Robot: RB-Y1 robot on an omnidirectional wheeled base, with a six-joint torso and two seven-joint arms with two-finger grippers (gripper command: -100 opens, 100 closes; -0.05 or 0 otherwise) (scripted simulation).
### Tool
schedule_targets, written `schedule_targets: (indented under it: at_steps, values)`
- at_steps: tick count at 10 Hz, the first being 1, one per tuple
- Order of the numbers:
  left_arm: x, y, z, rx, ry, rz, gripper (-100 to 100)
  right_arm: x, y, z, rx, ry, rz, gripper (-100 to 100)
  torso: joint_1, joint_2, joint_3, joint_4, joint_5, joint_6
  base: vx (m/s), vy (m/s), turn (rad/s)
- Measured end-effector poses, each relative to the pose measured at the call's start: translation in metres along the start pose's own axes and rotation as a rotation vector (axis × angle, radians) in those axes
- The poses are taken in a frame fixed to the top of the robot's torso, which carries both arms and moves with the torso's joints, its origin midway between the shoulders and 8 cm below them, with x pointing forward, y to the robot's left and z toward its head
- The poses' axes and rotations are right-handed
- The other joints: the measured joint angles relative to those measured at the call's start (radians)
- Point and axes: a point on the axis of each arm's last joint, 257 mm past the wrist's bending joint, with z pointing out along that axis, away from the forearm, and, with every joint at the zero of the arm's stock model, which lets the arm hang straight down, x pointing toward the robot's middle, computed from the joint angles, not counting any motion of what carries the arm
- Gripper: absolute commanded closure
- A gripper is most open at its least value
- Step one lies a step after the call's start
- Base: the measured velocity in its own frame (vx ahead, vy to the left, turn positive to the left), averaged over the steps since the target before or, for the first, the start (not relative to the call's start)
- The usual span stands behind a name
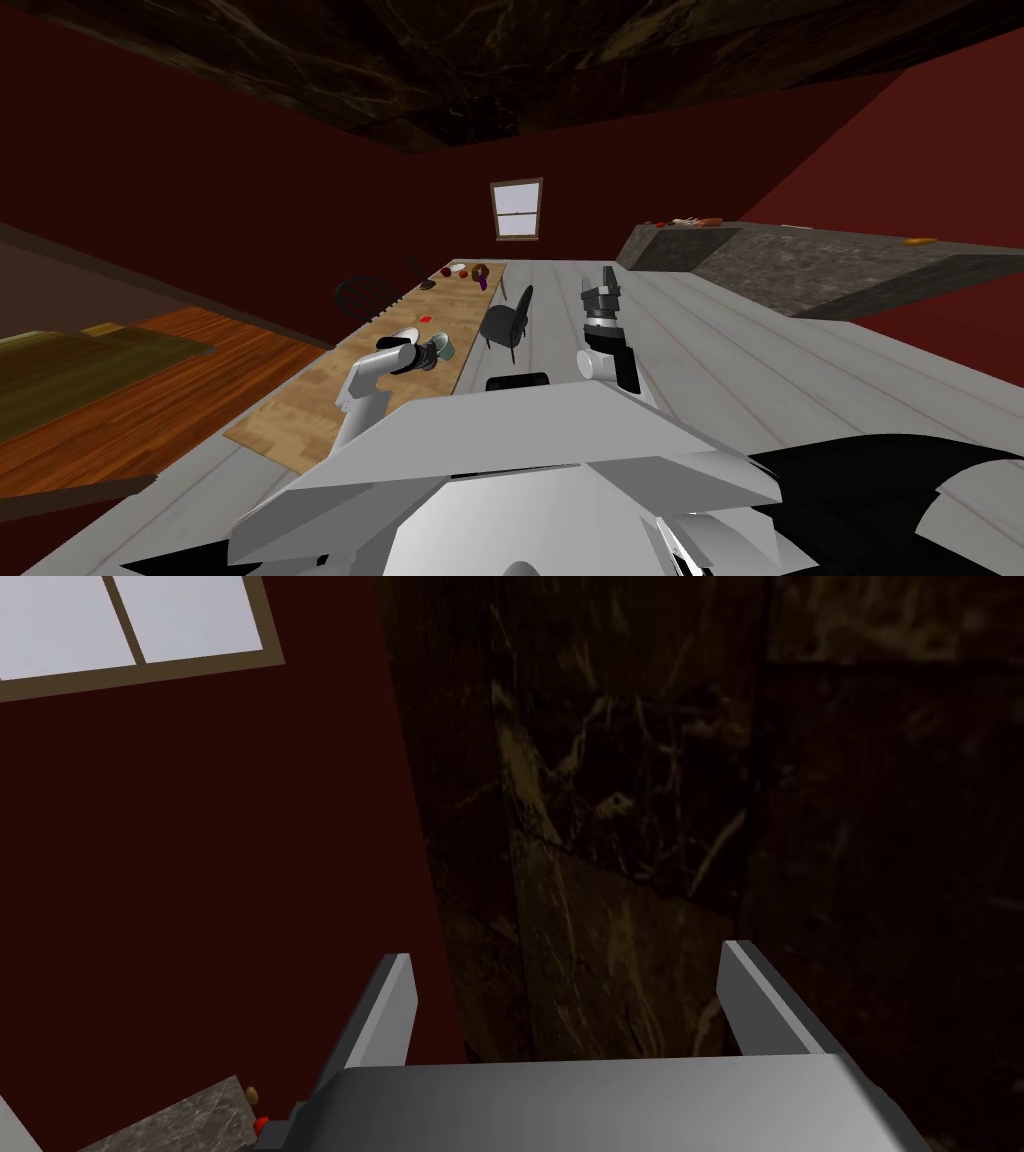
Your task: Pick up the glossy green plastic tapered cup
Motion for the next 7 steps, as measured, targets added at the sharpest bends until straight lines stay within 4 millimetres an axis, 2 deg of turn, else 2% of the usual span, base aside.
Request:
schedule_targets:
  at_steps: [1, 2, 6, 7]
  values:
    - [0.000, 0.000, 0.000, -0.001, 0.000, 0.000, 0, 0.000, 0.000, 0.000, 0.000, 0.000, 0.000, 0, 0.000, 0.000, 0.000, 0.000, 0.000, 0.000, 0.000, 0.000, 0.000]
    - [0.000, 0.000, 0.000, -0.001, 0.000, 0.000, 100, 0.000, 0.000, 0.000, 0.000, 0.000, 0.000, 0, 0.000, 0.000, 0.000, 0.000, 0.000, 0.000, 0.010, -0.006, 0.047]
    - [0.003, 0.000, -0.016, -0.001, 0.004, 0.013, 100, 0.000, 0.000, 0.000, 0.000, 0.000, 0.000, 0, -0.002, 0.001, 0.001, 0.001, -0.001, 0.000, 0.010, -0.006, 0.031]
    - [0.003, 0.001, -0.017, -0.003, 0.004, 0.013, 0, 0.000, 0.000, 0.000, 0.000, 0.000, 0.000, 0, -0.002, 0.001, 0.001, 0.001, -0.001, 0.000, 0.000, 0.000, 0.000]
